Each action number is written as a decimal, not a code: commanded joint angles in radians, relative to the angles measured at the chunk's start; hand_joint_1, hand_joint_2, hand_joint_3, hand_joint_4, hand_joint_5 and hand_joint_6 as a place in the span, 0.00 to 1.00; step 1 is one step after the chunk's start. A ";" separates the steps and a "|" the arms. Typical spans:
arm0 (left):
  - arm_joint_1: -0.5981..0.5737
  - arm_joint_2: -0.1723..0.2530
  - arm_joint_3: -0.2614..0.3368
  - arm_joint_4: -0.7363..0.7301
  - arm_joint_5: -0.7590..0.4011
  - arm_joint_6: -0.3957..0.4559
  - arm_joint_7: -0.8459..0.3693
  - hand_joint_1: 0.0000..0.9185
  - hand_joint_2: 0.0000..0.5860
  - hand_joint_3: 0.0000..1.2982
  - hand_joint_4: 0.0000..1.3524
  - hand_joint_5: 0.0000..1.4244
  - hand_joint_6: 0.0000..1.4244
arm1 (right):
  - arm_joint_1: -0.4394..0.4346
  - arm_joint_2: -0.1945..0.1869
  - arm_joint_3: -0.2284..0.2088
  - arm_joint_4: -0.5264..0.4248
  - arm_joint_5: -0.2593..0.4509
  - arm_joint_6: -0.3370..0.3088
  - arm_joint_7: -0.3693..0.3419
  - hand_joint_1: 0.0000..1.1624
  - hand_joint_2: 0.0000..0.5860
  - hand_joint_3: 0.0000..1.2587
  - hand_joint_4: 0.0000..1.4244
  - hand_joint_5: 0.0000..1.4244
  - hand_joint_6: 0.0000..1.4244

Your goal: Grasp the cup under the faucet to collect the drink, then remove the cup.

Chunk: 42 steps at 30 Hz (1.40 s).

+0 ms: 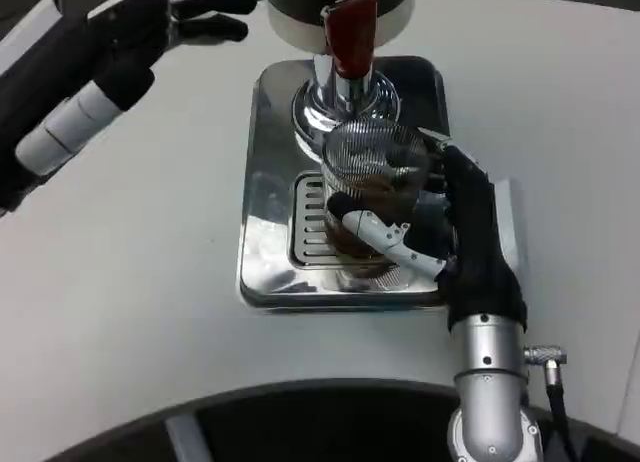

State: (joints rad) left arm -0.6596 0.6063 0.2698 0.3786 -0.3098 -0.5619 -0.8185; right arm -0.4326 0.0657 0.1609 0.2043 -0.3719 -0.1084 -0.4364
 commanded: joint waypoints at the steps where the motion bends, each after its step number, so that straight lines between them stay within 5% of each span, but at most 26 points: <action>1: 0.076 0.018 0.032 -0.030 -0.008 0.016 0.037 0.00 0.20 0.13 0.14 0.16 0.13 | 0.044 0.004 0.003 -0.100 -0.015 0.007 0.011 0.73 0.32 0.53 0.55 0.65 0.59; 17: 0.216 0.031 0.050 -0.043 0.033 0.020 0.105 0.00 0.21 0.14 0.16 0.17 0.14 | 0.124 0.004 -0.001 -0.241 -0.044 0.045 0.033 0.74 0.30 0.59 0.61 0.74 0.70; 42: 0.347 0.087 -0.012 -0.033 0.309 -0.133 0.253 0.00 0.22 0.13 0.10 0.11 0.07 | 0.320 -0.023 0.018 -0.493 -0.114 0.073 0.100 0.76 0.27 0.67 0.68 0.81 0.82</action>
State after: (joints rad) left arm -0.3436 0.6674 0.2661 0.3643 -0.0254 -0.6799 -0.5863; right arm -0.1332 0.0310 0.1647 -0.2449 -0.4822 -0.0266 -0.3411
